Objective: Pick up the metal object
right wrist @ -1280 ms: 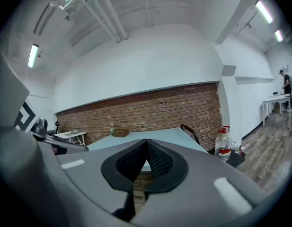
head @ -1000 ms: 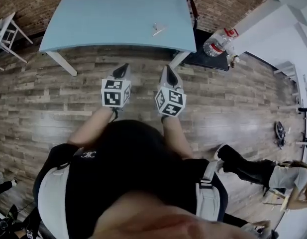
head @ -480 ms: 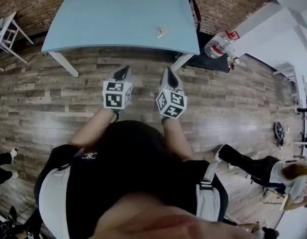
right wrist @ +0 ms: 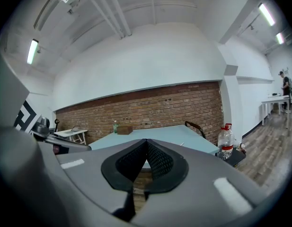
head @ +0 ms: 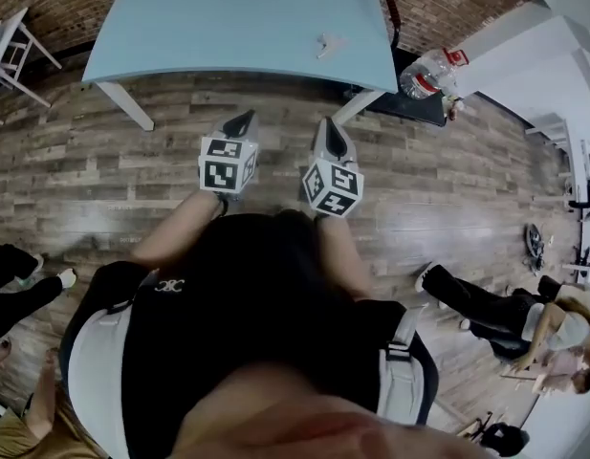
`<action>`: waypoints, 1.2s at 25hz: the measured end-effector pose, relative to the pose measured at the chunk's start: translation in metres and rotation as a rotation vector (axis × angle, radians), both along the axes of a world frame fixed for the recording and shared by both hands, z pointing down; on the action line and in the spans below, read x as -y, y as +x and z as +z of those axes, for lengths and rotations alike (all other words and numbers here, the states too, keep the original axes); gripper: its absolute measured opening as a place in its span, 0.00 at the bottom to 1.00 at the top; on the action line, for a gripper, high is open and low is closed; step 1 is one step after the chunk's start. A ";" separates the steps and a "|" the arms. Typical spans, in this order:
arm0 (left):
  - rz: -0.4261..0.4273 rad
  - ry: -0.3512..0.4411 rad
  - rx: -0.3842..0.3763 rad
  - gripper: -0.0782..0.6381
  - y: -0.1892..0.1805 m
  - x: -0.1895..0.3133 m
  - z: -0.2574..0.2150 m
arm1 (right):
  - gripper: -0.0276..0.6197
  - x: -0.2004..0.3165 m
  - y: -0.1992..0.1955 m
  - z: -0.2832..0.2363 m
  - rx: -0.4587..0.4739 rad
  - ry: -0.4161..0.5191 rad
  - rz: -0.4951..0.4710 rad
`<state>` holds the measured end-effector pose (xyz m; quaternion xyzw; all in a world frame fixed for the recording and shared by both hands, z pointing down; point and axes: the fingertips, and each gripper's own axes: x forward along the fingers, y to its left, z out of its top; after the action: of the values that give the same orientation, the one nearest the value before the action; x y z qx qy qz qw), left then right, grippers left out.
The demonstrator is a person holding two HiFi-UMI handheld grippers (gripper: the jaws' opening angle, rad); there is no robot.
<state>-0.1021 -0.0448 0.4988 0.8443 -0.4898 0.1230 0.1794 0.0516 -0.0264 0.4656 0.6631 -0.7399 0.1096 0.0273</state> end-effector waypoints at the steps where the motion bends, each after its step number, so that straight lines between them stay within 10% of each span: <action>1: 0.002 0.003 -0.003 0.11 -0.001 0.002 -0.001 | 0.06 0.001 -0.001 -0.001 -0.003 0.002 0.001; 30: -0.074 -0.106 0.033 0.11 0.092 0.230 0.029 | 0.06 0.261 0.100 0.044 -0.001 -0.140 -0.104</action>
<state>-0.0105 -0.2752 0.5277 0.8128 -0.5163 0.1559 0.2203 0.1512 -0.2869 0.5092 0.6203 -0.7639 0.1590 0.0796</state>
